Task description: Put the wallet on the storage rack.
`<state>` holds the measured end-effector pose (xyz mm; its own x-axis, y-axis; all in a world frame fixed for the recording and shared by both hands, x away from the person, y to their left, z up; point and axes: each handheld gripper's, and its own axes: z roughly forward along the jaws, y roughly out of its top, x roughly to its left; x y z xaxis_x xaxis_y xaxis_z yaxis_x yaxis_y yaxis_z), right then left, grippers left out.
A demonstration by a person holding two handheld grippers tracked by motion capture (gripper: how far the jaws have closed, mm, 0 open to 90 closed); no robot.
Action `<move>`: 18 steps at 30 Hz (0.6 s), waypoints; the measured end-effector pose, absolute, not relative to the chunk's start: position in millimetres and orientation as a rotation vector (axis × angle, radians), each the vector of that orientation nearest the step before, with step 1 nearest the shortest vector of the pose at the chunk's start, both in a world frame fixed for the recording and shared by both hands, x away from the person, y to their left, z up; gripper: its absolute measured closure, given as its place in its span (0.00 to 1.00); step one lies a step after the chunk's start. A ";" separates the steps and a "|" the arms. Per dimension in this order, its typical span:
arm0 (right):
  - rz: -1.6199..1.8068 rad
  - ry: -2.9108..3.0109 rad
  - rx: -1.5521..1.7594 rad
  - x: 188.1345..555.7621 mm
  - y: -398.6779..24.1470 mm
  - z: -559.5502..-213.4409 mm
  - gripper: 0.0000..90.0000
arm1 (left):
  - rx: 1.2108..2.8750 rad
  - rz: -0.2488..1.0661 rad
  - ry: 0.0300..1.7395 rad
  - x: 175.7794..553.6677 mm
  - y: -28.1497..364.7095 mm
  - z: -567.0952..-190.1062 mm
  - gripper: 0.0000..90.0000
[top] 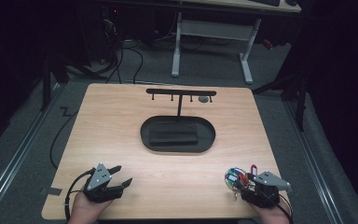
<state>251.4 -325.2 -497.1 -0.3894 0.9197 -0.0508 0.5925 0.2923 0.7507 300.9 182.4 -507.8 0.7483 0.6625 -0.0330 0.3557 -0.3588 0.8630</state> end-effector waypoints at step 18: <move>0.671 2.422 1.237 262.7 -294.1 -471.9 0.67 | 2.027 0.370 0.728 298.8 178.1 -512.5 0.39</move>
